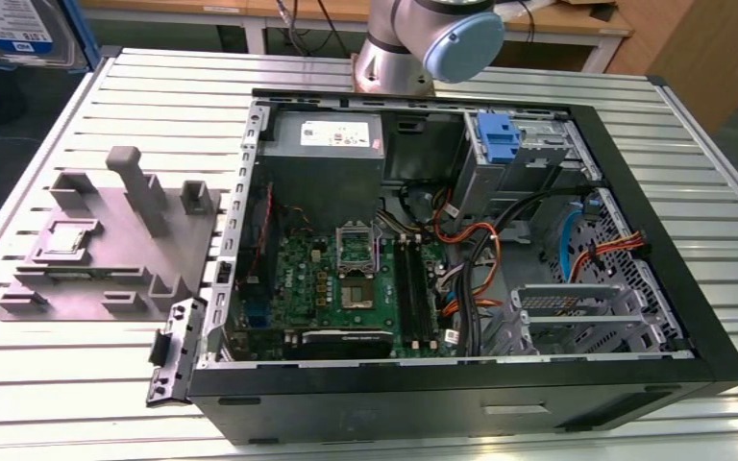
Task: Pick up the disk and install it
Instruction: 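Pick up the disk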
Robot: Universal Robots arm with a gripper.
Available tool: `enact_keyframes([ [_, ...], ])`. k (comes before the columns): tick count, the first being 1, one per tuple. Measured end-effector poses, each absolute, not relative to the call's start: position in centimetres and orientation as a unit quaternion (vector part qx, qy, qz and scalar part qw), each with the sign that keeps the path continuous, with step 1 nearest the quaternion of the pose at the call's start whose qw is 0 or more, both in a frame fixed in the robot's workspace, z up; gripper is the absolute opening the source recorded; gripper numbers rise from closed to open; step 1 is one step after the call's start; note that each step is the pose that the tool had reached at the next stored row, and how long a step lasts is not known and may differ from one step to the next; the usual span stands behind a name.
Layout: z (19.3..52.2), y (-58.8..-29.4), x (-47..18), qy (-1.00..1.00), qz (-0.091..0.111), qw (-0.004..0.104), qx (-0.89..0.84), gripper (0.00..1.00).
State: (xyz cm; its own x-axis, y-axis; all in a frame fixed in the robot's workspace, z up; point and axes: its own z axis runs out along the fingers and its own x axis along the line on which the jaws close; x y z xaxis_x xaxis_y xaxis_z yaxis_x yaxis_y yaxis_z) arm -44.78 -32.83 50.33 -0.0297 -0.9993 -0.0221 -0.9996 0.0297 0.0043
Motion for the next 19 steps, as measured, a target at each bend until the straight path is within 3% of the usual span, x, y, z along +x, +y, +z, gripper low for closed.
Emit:
enact_keyframes([
  [19,50.3,-34.0,-43.4,0.717,0.009,0.006,-0.696,0.36],
])
